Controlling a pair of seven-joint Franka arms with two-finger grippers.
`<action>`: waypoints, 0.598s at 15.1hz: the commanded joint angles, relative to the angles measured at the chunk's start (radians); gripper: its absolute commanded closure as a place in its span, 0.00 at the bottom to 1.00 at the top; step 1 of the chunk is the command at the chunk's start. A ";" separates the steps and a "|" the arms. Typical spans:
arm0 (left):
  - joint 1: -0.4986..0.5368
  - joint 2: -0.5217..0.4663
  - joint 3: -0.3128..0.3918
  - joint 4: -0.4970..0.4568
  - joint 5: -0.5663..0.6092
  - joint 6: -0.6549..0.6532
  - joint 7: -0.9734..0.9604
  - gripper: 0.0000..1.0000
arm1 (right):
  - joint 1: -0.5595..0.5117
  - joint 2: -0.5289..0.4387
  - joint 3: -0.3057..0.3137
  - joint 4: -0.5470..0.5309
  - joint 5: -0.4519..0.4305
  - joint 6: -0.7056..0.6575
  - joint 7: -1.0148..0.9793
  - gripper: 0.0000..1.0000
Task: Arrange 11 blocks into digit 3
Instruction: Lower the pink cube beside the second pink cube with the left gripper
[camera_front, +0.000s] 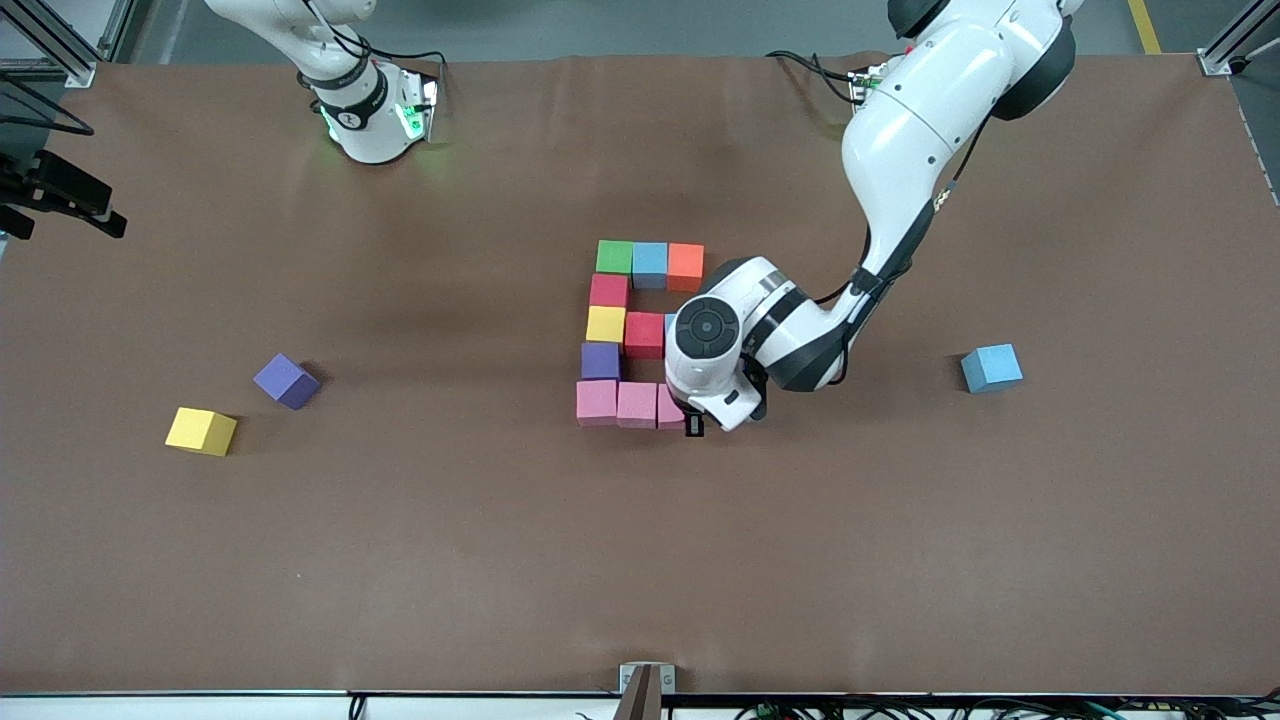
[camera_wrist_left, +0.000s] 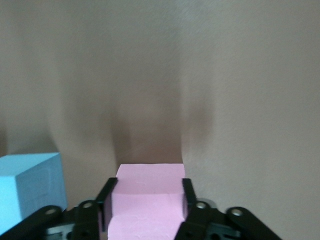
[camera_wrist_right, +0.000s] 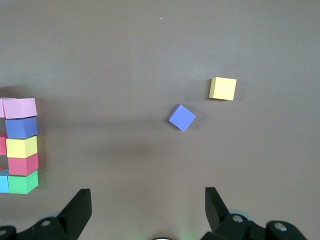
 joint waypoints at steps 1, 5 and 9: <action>-0.007 -0.005 0.012 0.004 0.037 0.009 -0.004 0.00 | -0.017 -0.007 0.010 0.000 0.000 -0.012 0.001 0.00; -0.002 -0.043 0.009 0.011 0.037 -0.005 -0.003 0.00 | -0.017 -0.007 0.010 0.000 0.000 -0.012 0.001 0.00; 0.025 -0.126 -0.008 0.022 0.024 -0.093 0.083 0.00 | -0.017 -0.007 0.010 0.002 0.000 -0.012 0.001 0.00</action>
